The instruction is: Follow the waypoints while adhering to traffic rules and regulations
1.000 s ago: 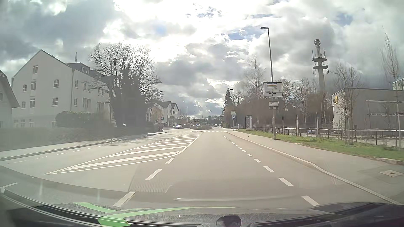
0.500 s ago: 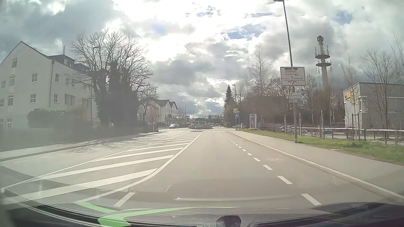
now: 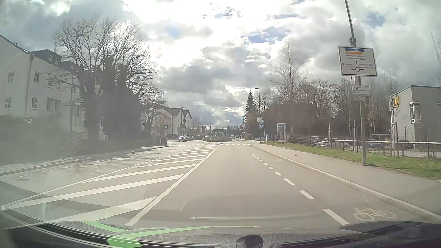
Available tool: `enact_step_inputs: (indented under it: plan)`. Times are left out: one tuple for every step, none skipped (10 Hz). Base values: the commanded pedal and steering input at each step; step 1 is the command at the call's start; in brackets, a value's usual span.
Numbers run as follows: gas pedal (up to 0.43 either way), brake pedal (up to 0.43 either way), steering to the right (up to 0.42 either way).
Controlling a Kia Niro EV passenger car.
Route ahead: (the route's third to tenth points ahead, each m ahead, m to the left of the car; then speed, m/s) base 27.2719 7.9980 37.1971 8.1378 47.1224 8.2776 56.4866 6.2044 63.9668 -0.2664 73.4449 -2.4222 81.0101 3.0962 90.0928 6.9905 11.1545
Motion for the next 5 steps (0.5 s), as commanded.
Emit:
enact_step_inputs:
  plan:
    - [0.0,0.0,0.002]
    - [0.0,0.0,0.002]
    - [0.0,0.0,0.002]
    - [0.0,0.0,0.002]
    - [0.0,0.0,0.003]
